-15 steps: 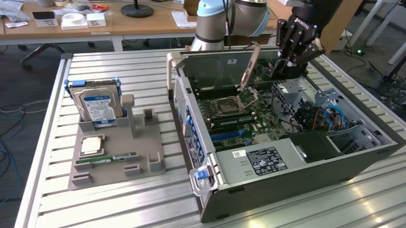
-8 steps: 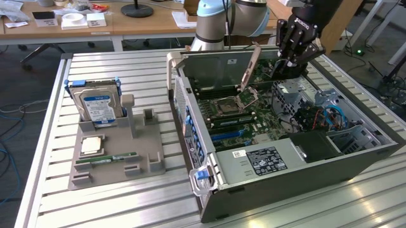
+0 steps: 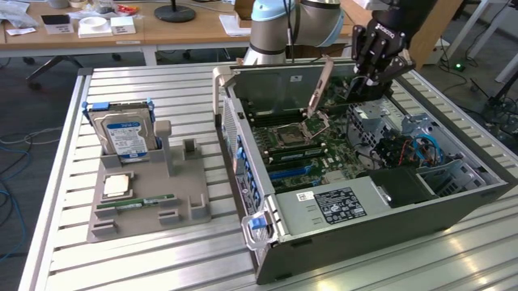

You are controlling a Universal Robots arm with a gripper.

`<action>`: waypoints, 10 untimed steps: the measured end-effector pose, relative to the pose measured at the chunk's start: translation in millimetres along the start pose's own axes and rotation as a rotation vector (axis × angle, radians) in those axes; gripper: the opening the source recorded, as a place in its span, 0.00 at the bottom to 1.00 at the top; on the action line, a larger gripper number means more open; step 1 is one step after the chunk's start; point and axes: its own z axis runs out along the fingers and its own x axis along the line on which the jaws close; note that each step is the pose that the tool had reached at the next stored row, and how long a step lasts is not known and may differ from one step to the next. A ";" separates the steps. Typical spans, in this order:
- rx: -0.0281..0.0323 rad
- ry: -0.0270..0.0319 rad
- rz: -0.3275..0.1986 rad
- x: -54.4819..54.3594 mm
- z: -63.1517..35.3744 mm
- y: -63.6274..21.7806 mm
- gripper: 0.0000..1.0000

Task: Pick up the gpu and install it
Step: 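Insert the gpu into the slot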

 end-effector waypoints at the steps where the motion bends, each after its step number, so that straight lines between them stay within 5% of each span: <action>1: 0.0037 0.0005 -0.002 0.0 0.8 0.3 0.27; 10: 0.0480 0.0040 -0.010 -0.3 8.9 7.0 0.27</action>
